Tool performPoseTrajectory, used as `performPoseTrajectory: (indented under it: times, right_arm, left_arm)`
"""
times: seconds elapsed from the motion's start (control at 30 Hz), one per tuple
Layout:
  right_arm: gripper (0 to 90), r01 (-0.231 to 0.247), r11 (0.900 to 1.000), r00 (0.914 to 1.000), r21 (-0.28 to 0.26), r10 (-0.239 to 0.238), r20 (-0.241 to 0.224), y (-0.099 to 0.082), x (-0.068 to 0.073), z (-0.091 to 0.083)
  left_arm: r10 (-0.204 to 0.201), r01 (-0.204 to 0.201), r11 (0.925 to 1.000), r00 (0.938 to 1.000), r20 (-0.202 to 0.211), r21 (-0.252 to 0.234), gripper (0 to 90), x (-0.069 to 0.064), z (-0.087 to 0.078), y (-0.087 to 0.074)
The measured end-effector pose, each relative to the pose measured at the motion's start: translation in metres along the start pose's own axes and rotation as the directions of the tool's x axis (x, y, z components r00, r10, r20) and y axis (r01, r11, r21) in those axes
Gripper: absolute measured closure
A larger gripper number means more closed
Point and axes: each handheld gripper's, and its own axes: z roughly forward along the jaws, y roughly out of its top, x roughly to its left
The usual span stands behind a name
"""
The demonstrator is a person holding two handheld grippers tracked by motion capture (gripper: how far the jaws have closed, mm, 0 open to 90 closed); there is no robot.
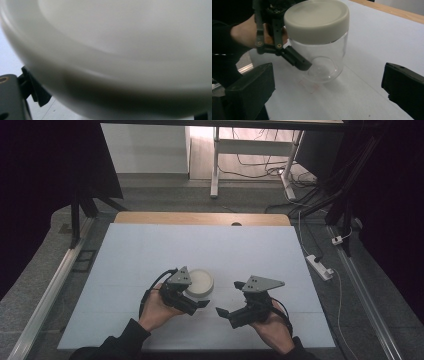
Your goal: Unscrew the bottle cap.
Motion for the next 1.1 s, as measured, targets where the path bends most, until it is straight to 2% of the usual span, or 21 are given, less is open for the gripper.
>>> performPoseTrajectory:
  times: [0.03,0.17,0.37,0.57,0.97,1.1]
  right_arm:
    - [0.0,0.017,0.9999,0.9997,0.002,-0.017,0.019,0.003,0.001,0.004]
    - [0.0,0.031,0.9995,0.9992,-0.002,-0.031,0.025,0.008,0.004,0.010]
    - [0.0,0.043,0.9987,0.9991,-0.026,-0.043,0.004,0.020,0.006,0.022]
    - [0.0,0.027,0.9992,0.9995,-0.030,-0.027,-0.013,0.033,0.004,0.039]
    - [0.0,0.030,0.9992,0.9990,-0.027,-0.031,-0.032,0.038,0.008,0.061]
    - [6.0,0.031,0.9992,0.9976,-0.024,-0.032,-0.061,0.037,0.008,0.065]
  left_arm:
    - [0.001,-0.001,1.0000,1.0000,0.001,-0.001,7.2,0.000,0.000,0.000]
    - [0.004,-0.004,1.0000,1.0000,0.001,0.000,7.2,-0.002,0.001,0.000]
    - [0.009,-0.008,1.0000,1.0000,0.005,-0.004,7.2,-0.004,0.001,0.001]
    - [0.016,-0.016,0.9999,0.9998,0.007,-0.003,7.2,-0.005,0.001,0.001]
    - [0.018,-0.018,0.9998,0.9998,0.010,-0.002,7.2,-0.008,0.003,0.002]
    - [0.019,-0.019,0.9998,0.9997,0.016,-0.003,7.2,-0.008,0.003,0.002]
